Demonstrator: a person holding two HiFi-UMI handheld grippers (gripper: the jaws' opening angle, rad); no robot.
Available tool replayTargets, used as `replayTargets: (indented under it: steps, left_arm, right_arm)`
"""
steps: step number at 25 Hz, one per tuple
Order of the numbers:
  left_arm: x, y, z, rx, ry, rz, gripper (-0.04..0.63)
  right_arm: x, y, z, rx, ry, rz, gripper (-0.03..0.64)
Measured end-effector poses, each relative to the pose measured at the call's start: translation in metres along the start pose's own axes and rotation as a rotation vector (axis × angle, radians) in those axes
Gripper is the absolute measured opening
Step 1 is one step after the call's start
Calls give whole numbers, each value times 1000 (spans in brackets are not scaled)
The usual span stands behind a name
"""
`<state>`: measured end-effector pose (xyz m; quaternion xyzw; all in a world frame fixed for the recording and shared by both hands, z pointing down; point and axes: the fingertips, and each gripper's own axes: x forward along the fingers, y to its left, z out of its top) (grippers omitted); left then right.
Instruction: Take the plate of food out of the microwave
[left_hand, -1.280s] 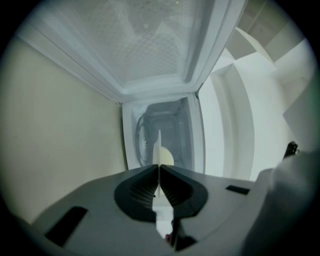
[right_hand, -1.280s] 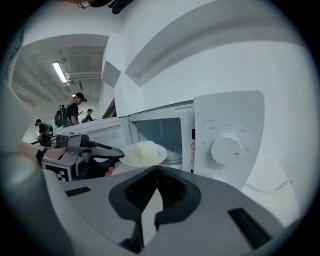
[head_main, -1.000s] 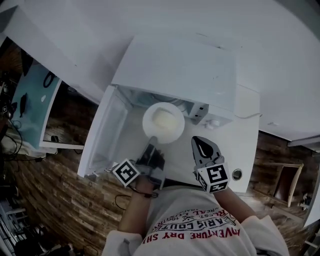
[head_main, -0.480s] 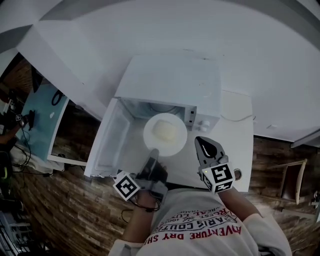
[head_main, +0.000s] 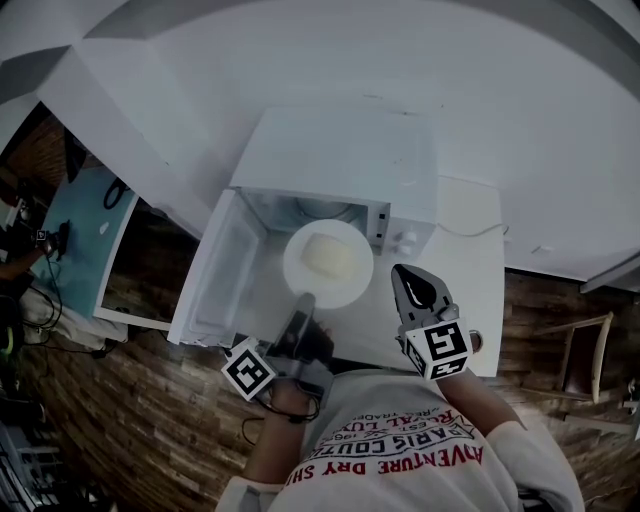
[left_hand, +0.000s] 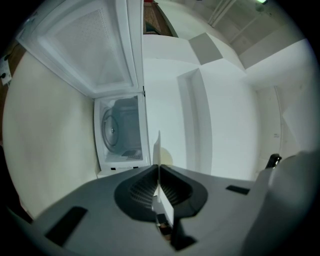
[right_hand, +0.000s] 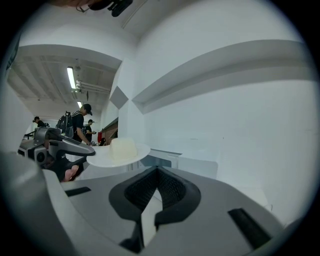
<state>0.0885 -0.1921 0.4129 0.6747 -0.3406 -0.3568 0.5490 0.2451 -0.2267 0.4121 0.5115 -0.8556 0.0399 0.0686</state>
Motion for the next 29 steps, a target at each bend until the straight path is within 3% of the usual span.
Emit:
replayTargets:
  steps: [29]
  left_arm:
    - [2, 1, 5, -56, 10, -2, 17]
  right_arm:
    - [6, 6, -3, 61, 10, 7, 9]
